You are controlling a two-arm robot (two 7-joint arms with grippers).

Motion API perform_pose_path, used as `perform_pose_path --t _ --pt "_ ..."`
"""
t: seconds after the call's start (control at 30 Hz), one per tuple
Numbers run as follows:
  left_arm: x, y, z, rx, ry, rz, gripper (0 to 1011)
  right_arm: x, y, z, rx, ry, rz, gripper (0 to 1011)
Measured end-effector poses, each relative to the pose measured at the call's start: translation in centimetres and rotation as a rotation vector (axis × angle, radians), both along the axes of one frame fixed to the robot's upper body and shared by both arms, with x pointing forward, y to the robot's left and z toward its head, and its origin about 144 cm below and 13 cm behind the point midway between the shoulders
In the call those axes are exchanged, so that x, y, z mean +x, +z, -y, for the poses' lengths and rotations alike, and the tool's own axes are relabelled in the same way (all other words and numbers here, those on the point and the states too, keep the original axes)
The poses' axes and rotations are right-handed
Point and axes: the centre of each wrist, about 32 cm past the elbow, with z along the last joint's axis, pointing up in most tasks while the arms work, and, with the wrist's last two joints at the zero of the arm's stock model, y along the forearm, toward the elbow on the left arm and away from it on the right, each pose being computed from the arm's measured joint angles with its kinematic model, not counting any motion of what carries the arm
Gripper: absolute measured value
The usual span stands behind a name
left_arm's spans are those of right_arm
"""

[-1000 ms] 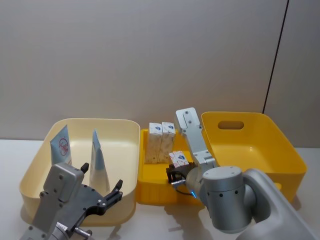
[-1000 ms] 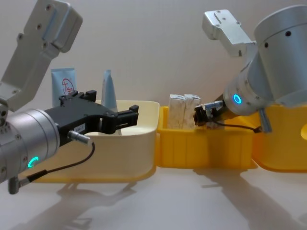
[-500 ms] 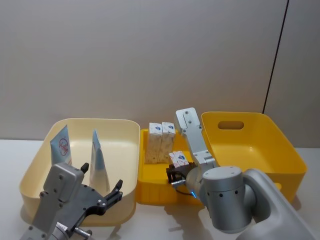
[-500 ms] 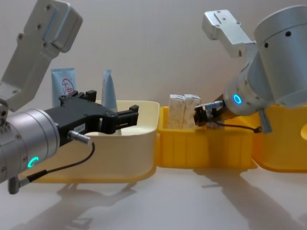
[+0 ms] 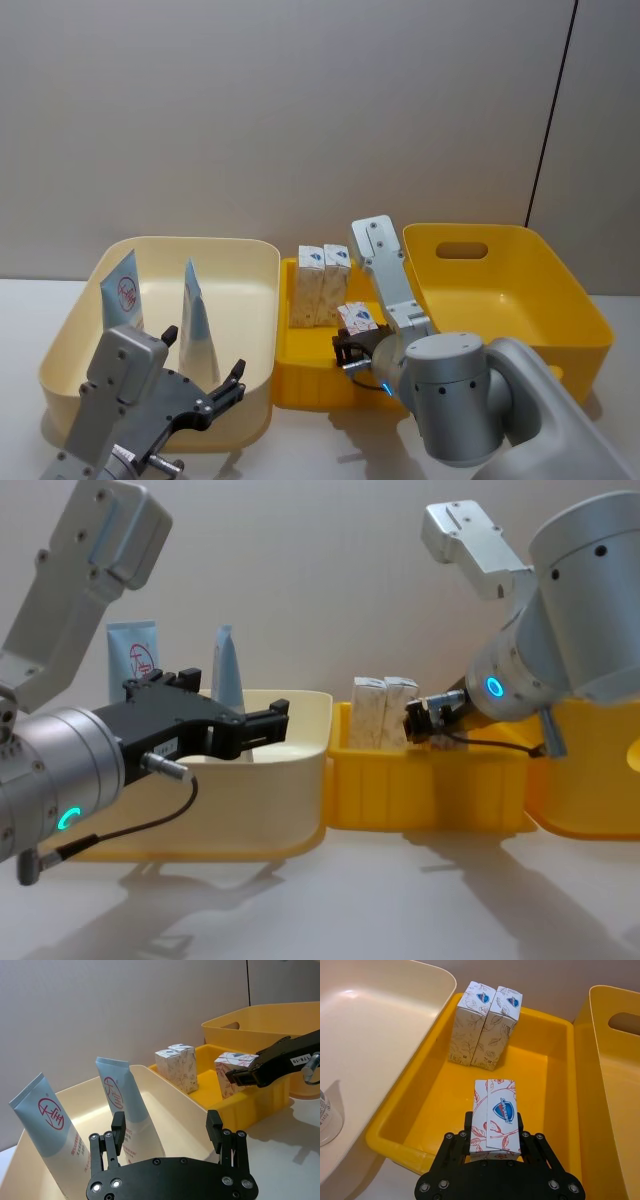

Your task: Bimanual collaborative sorting of washing and personal care products

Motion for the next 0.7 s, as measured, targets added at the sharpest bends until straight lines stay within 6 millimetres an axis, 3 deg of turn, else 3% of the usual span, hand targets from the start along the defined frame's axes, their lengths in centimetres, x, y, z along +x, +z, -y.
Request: perform_pose_path --t 0.37,0.7 --pt "0.0 0.0 0.0 0.0 0.0 0.0 1003 0.0 0.2 -0.1 0.005 0.019 0.051 407" --pt "0.0 0.0 0.0 0.0 0.0 0.0 1003 0.1 1.9 0.0 0.026 0.045 0.18 407"
